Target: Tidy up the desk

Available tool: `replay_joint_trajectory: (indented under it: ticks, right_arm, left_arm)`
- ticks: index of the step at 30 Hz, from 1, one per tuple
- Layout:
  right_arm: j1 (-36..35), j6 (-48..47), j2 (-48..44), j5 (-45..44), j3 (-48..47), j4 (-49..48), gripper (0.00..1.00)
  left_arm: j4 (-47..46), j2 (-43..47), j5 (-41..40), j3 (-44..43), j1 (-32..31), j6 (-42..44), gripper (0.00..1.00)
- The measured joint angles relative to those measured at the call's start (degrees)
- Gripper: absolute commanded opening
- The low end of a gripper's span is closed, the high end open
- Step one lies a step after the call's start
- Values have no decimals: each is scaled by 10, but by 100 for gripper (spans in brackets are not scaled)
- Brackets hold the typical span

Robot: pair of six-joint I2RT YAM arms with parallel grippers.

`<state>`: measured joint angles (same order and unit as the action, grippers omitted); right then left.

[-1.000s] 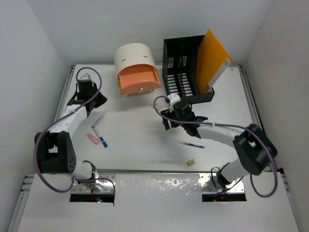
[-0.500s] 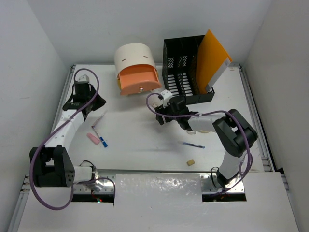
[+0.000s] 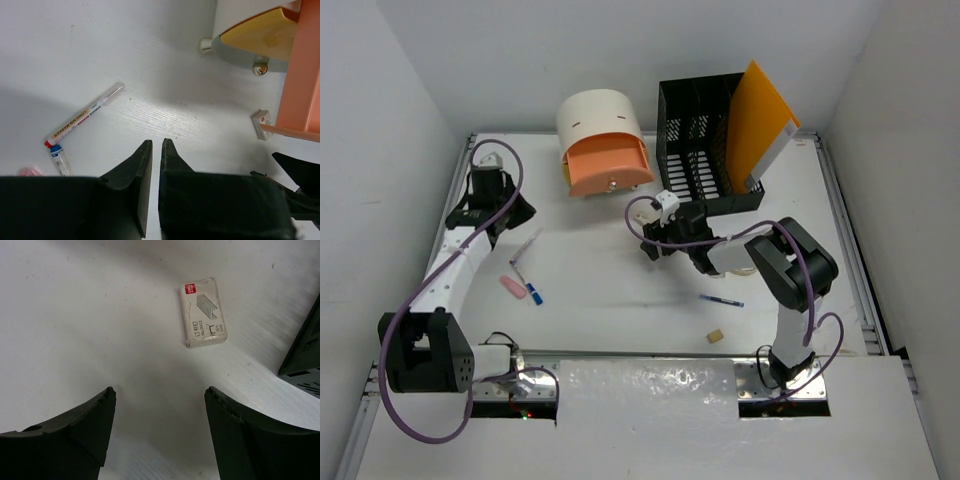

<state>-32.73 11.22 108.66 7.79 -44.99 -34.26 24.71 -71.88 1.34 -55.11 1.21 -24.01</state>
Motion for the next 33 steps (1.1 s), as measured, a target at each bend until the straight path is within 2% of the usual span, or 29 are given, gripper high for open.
replay_joint_trajectory:
  ticks: [9, 17, 33]
  right_arm:
    - [9, 13, 12, -3, 7, -68, 70]
    - [44, 78, 64, 15, -9, -110, 71]
    - [53, 115, 112, 67, -120, -32, 70]
  left_arm:
    - [23, 17, 1, -27, 0, 0, 6]
    - [45, 37, 2, -50, 0, 0, 6]
    - [51, 44, 4, -68, 0, -5, 7]
